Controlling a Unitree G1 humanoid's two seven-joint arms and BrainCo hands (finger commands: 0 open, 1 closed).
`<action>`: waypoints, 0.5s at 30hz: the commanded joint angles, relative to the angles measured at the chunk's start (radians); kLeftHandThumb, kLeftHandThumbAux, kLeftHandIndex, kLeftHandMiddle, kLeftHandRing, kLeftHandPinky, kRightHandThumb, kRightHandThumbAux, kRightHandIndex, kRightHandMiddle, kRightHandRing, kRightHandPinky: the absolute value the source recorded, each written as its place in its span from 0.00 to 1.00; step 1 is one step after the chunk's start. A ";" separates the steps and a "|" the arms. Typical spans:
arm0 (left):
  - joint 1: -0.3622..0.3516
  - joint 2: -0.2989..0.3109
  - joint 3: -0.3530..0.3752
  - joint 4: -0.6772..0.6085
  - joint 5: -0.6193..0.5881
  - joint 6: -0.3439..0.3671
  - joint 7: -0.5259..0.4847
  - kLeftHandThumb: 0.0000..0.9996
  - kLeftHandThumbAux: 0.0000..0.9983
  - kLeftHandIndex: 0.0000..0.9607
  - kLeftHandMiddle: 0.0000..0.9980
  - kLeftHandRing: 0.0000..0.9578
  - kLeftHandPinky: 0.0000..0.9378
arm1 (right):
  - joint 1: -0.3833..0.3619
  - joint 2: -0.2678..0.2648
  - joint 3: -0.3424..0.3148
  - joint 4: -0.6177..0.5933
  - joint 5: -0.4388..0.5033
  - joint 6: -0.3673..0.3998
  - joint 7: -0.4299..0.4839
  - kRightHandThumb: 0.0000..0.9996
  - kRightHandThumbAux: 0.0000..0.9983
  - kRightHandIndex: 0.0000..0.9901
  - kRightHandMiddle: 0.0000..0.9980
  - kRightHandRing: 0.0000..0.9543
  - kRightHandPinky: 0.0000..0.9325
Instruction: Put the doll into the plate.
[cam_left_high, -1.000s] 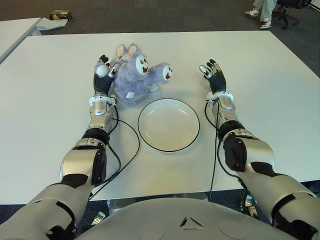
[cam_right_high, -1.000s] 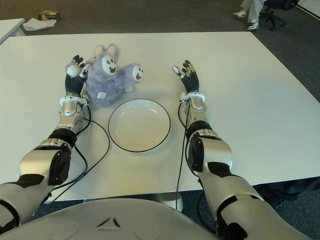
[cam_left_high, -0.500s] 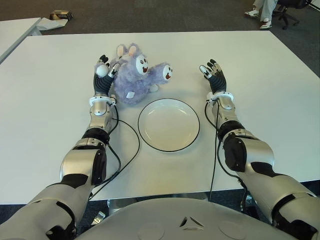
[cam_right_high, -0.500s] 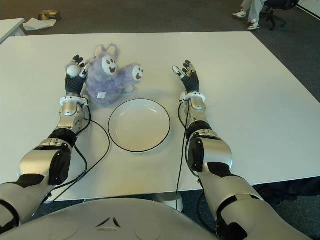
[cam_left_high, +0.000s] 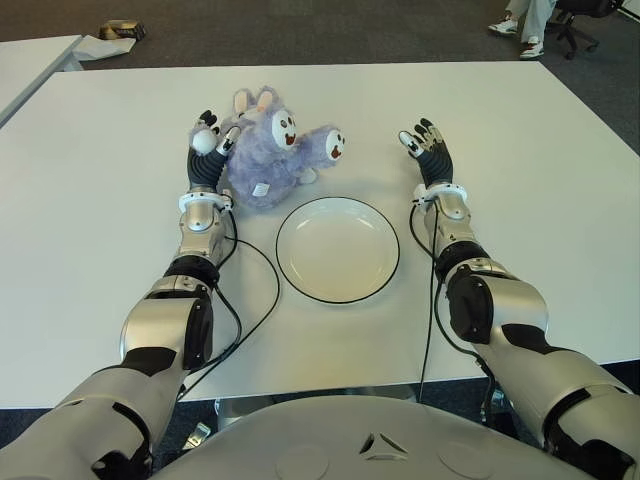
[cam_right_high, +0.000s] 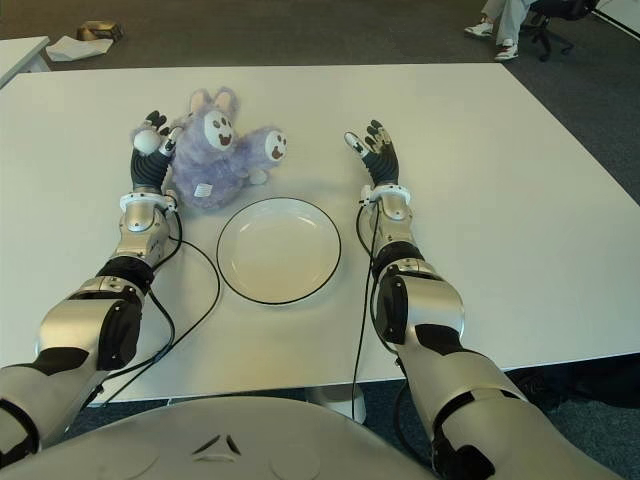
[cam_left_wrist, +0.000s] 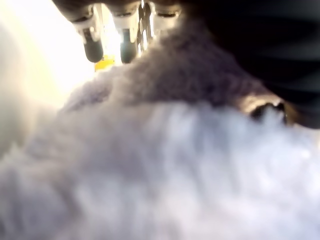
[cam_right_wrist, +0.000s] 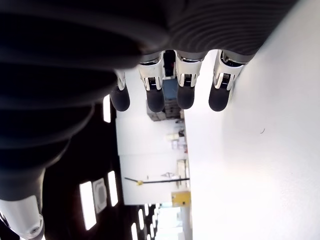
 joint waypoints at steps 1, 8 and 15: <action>0.090 -0.023 -0.004 0.057 0.012 0.014 -0.007 0.00 0.52 0.00 0.10 0.09 0.08 | 0.069 0.020 -0.009 0.048 0.015 0.043 0.005 0.08 0.63 0.02 0.06 0.05 0.06; 0.091 -0.023 -0.003 0.058 0.012 0.013 -0.007 0.00 0.52 0.00 0.10 0.09 0.07 | 0.070 0.020 -0.009 0.048 0.016 0.044 0.007 0.08 0.62 0.03 0.07 0.06 0.06; 0.092 -0.021 -0.004 0.059 0.013 0.010 -0.009 0.00 0.52 0.00 0.09 0.09 0.06 | 0.070 0.020 -0.008 0.048 0.015 0.043 0.007 0.08 0.62 0.03 0.06 0.05 0.06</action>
